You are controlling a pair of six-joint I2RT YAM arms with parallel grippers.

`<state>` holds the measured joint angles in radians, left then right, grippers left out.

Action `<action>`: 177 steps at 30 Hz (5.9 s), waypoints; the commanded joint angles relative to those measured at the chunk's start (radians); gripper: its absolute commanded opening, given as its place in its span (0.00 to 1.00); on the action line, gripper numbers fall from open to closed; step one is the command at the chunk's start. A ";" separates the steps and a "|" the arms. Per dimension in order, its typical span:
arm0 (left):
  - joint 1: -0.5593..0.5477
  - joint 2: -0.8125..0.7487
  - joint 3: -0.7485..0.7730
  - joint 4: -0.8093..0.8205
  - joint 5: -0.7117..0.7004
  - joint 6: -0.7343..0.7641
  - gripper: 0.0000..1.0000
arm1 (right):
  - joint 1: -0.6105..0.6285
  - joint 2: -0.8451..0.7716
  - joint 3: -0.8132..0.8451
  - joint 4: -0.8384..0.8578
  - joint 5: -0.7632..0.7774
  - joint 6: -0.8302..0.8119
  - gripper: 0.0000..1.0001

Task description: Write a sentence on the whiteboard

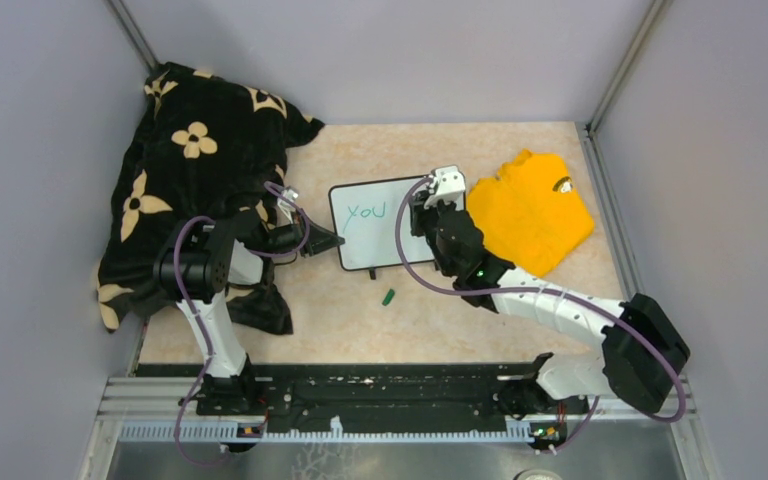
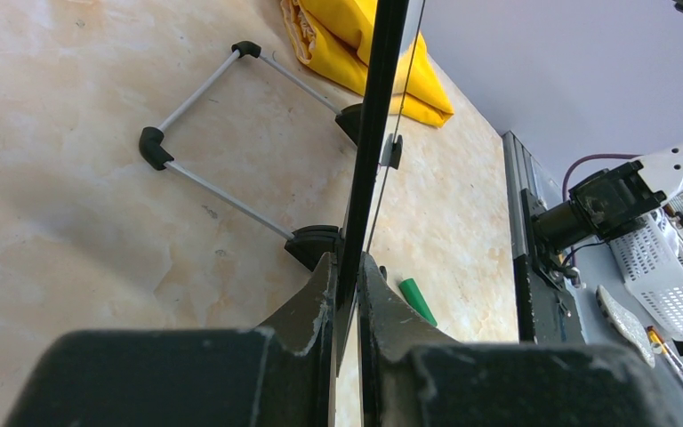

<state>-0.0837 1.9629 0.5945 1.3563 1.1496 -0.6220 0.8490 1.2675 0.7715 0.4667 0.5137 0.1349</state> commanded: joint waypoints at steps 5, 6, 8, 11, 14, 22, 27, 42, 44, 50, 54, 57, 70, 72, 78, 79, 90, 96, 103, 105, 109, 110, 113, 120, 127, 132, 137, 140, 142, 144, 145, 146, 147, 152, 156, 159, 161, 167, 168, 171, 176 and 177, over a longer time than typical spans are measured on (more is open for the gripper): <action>-0.005 -0.006 0.005 -0.040 0.015 0.018 0.00 | -0.033 0.014 0.000 0.015 0.042 0.005 0.00; -0.005 -0.005 0.005 -0.040 0.015 0.018 0.00 | -0.033 0.022 0.003 0.017 0.045 0.004 0.00; -0.005 -0.006 0.005 -0.040 0.016 0.018 0.00 | -0.033 0.034 0.008 0.024 0.048 0.002 0.00; -0.005 -0.005 0.007 -0.040 0.015 0.018 0.00 | -0.033 0.041 0.013 0.035 0.047 -0.001 0.00; -0.005 -0.003 0.007 -0.040 0.016 0.016 0.00 | -0.033 0.051 0.022 0.038 0.053 -0.006 0.00; -0.005 -0.004 0.006 -0.038 0.017 0.015 0.00 | -0.033 0.084 0.047 0.039 0.053 -0.012 0.00; -0.005 -0.005 0.006 -0.039 0.017 0.015 0.00 | -0.033 0.105 0.059 0.041 0.048 -0.015 0.00; -0.005 -0.006 0.007 -0.039 0.018 0.016 0.00 | -0.033 0.138 0.058 0.011 -0.018 0.009 0.00; -0.005 -0.006 0.006 -0.039 0.016 0.016 0.00 | -0.034 0.137 0.049 0.000 -0.026 0.019 0.00; -0.005 -0.006 0.008 -0.042 0.016 0.016 0.00 | -0.033 0.119 -0.001 -0.024 -0.033 0.040 0.00; -0.005 -0.006 0.008 -0.043 0.018 0.019 0.00 | -0.033 0.098 -0.035 -0.038 -0.026 0.051 0.00; -0.005 -0.006 0.007 -0.045 0.017 0.019 0.00 | -0.033 0.085 -0.050 -0.044 -0.019 0.054 0.00; -0.007 -0.004 0.007 -0.048 0.015 0.022 0.00 | -0.044 0.011 -0.079 -0.039 0.105 0.047 0.00; -0.007 -0.004 0.006 -0.049 0.016 0.022 0.00 | -0.044 -0.016 -0.098 -0.008 0.082 0.044 0.00; -0.008 -0.006 0.007 -0.048 0.015 0.022 0.00 | -0.050 -0.044 -0.109 0.030 0.068 0.035 0.00; -0.008 -0.007 0.007 -0.047 0.015 0.023 0.00 | -0.051 -0.042 -0.103 0.031 0.068 0.034 0.00; -0.008 -0.009 0.006 -0.047 0.016 0.023 0.00 | -0.064 0.012 -0.041 0.040 0.049 0.016 0.00; -0.010 -0.009 0.006 -0.049 0.016 0.024 0.00 | -0.070 0.038 -0.024 0.042 0.043 0.017 0.00; -0.011 -0.010 0.007 -0.051 0.016 0.025 0.00 | -0.071 0.060 -0.013 0.054 0.031 0.011 0.00; -0.011 -0.011 0.007 -0.053 0.017 0.026 0.00 | -0.072 0.066 -0.010 0.056 0.027 0.011 0.00; -0.012 -0.011 0.008 -0.057 0.018 0.028 0.00 | -0.071 0.076 -0.003 0.057 0.015 0.011 0.00; -0.011 -0.012 0.008 -0.057 0.017 0.028 0.00 | -0.071 0.078 -0.003 0.056 0.011 0.011 0.00; -0.012 -0.012 0.008 -0.060 0.017 0.031 0.00 | -0.071 0.084 -0.004 0.049 0.001 0.015 0.00; -0.013 -0.012 0.008 -0.066 0.017 0.034 0.00 | -0.072 0.084 -0.026 0.020 -0.016 0.040 0.00; -0.013 -0.011 0.008 -0.068 0.017 0.036 0.00 | -0.072 0.062 -0.064 -0.012 -0.010 0.057 0.00; -0.014 -0.011 0.008 -0.068 0.017 0.037 0.00 | -0.073 0.038 -0.087 -0.024 0.007 0.060 0.00; -0.015 -0.012 0.008 -0.070 0.016 0.037 0.00 | -0.072 0.027 -0.089 -0.038 0.037 0.058 0.00; -0.016 -0.012 0.008 -0.071 0.017 0.038 0.00 | -0.073 0.024 -0.085 -0.039 0.057 0.055 0.00; -0.016 -0.012 0.010 -0.070 0.016 0.038 0.00 | -0.077 0.022 -0.079 -0.038 0.068 0.052 0.00; -0.016 -0.010 0.010 -0.069 0.016 0.038 0.00 | -0.083 0.018 -0.073 -0.035 0.073 0.049 0.00; -0.017 -0.011 0.010 -0.070 0.016 0.038 0.00 | -0.086 0.016 -0.070 -0.033 0.073 0.047 0.00; -0.017 -0.010 0.009 -0.071 0.017 0.038 0.00 | -0.089 0.016 -0.066 -0.029 0.071 0.044 0.00; -0.017 -0.009 0.009 -0.071 0.017 0.038 0.00 | -0.092 0.016 -0.061 -0.028 0.070 0.041 0.00; -0.018 -0.011 0.009 -0.072 0.016 0.039 0.00 | -0.094 0.022 -0.037 -0.015 0.056 0.025 0.00; -0.018 -0.012 0.009 -0.075 0.017 0.041 0.00 | -0.095 0.032 -0.020 -0.008 0.050 0.018 0.00; -0.018 -0.010 0.010 -0.076 0.017 0.042 0.00 | -0.094 0.036 -0.012 -0.003 0.045 0.015 0.00; -0.018 -0.010 0.010 -0.076 0.018 0.042 0.00 | -0.095 0.039 -0.005 0.001 0.041 0.013 0.00; -0.018 -0.009 0.011 -0.077 0.018 0.044 0.00 | -0.095 0.051 0.007 0.009 0.031 0.008 0.00; -0.018 -0.009 0.011 -0.078 0.018 0.044 0.00 | -0.096 0.054 0.009 0.007 0.030 0.007 0.00; -0.019 -0.010 0.011 -0.079 0.018 0.044 0.00 | -0.095 0.059 0.008 0.006 0.024 0.008 0.00; -0.019 -0.010 0.010 -0.079 0.017 0.044 0.00 | -0.095 0.060 -0.007 0.000 0.020 0.017 0.00; -0.019 -0.011 0.011 -0.079 0.017 0.044 0.00 | -0.094 0.059 -0.011 -0.004 0.021 0.020 0.00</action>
<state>-0.0967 1.9575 0.6037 1.3235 1.1599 -0.5896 0.7624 1.3186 0.7292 0.4263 0.5453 0.1501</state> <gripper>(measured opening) 0.134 0.112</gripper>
